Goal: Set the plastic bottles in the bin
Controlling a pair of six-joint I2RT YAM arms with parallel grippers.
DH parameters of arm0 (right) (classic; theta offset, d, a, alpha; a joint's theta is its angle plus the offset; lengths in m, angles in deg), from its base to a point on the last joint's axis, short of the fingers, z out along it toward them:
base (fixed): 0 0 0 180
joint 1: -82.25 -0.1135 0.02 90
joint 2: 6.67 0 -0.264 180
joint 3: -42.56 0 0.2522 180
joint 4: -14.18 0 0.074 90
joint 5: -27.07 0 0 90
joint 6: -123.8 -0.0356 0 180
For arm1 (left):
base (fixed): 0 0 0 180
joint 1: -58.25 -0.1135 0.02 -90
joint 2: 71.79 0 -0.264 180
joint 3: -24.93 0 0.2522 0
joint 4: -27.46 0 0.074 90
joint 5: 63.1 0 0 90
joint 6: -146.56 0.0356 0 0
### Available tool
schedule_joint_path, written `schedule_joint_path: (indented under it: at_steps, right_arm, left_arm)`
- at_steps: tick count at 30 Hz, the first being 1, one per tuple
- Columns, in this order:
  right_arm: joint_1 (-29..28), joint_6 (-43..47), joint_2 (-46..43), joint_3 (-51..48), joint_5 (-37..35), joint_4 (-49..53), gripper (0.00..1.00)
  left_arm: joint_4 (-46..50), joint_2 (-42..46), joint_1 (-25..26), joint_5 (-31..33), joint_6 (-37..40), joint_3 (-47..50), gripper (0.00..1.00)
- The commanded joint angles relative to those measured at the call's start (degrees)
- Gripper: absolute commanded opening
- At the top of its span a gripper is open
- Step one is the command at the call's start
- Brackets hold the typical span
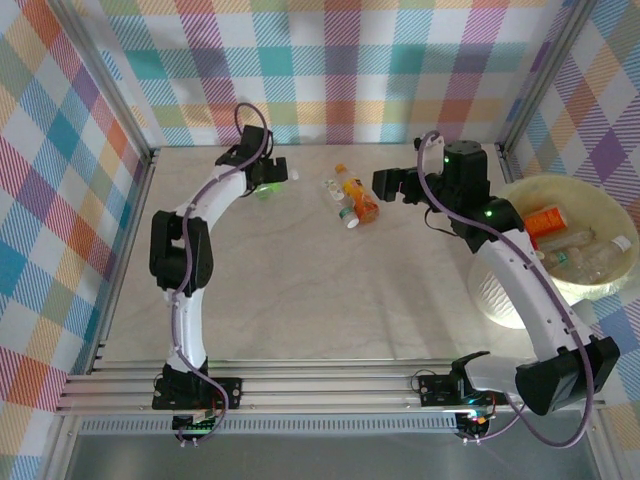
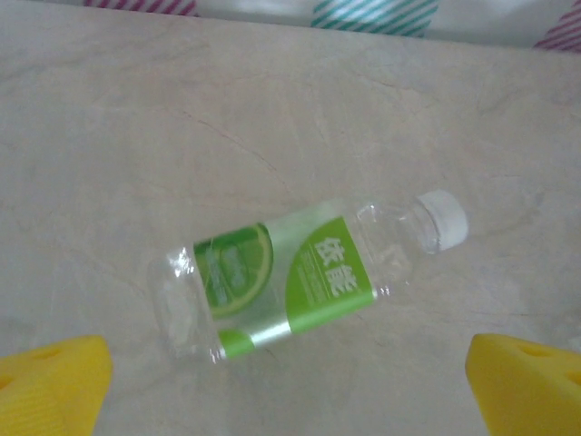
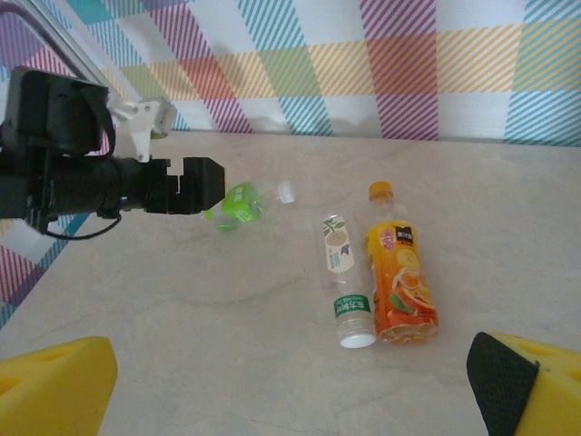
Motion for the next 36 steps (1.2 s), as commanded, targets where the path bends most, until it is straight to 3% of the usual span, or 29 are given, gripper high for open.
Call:
schedule_joint_path:
  at_steps: [1, 8, 14, 18, 26, 31, 36]
  right_arm:
    - [-0.16, 1.29, -2.01, 0.70, -1.76, -0.25, 1.00]
    - [-0.16, 1.68, -2.21, 1.10, -2.64, 0.45, 1.00]
    - [-0.13, 2.56, -2.03, 2.19, -3.48, 1.84, 1.00]
    - [-0.14, 3.29, -2.51, 2.37, -4.35, 2.51, 1.00]
    - [-0.11, 4.06, -2.91, 1.93, -4.90, 2.93, 1.00]
    - [-0.12, 4.09, -2.82, 1.75, -4.83, 3.02, 1.00]
    - [-0.16, 4.19, -2.68, 1.69, -4.73, 3.13, 1.00]
  left_arm:
    - [7.61, -4.77, -2.62, -6.81, 11.32, -7.51, 1.00]
    - [16.90, -16.17, -5.75, -18.69, 21.03, -22.38, 1.00]
    - [20.89, -22.67, -6.70, -18.85, 24.80, -30.97, 1.00]
    - [23.83, -22.54, -6.57, -21.26, 26.80, -30.14, 1.00]
    - [20.39, -19.48, -4.84, -14.19, 29.00, -20.87, 0.96]
    - [16.65, -20.29, -3.67, -3.61, 25.47, -20.09, 0.89]
    - [14.90, -20.16, -3.43, -2.25, 21.06, -19.45, 0.81]
